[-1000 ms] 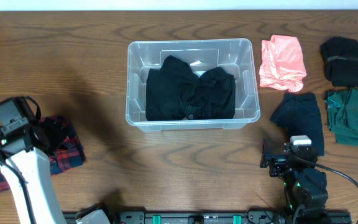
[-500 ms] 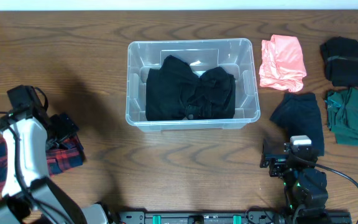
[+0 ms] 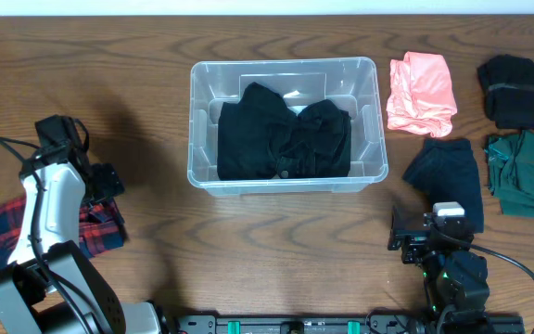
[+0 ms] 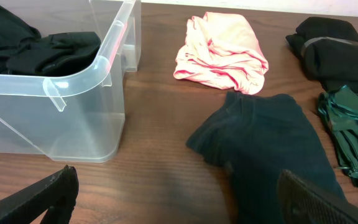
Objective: Pack container
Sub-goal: 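Grasp the red-and-black plaid shirt with the left gripper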
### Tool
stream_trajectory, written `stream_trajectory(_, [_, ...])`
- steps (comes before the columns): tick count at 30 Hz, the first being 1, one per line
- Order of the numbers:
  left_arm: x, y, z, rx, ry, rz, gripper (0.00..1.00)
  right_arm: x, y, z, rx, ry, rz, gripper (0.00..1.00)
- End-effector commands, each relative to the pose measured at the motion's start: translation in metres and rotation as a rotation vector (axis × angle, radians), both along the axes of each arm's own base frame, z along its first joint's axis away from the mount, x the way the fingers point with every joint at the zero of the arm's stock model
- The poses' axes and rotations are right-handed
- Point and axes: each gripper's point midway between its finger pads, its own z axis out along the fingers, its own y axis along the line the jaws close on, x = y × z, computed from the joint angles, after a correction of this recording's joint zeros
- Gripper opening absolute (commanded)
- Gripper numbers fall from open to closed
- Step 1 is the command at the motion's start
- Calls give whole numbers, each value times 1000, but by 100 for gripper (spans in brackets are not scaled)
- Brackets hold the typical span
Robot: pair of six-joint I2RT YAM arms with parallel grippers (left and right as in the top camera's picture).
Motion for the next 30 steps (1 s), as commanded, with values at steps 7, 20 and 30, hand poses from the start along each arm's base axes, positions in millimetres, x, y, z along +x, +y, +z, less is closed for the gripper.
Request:
stream_trajectory(7, [-1, 30, 12, 173, -19, 119, 98, 0, -2, -1, 2, 2, -11, 99])
stream_trajectory(20, [-9, 21, -14, -160, -223, 642, 98, 0, -2, -1, 1, 2, -11, 99])
stream_trajectory(30, [-39, 34, -1, -305, -275, 783, 98, 0, -2, -1, 2, 2, -11, 99])
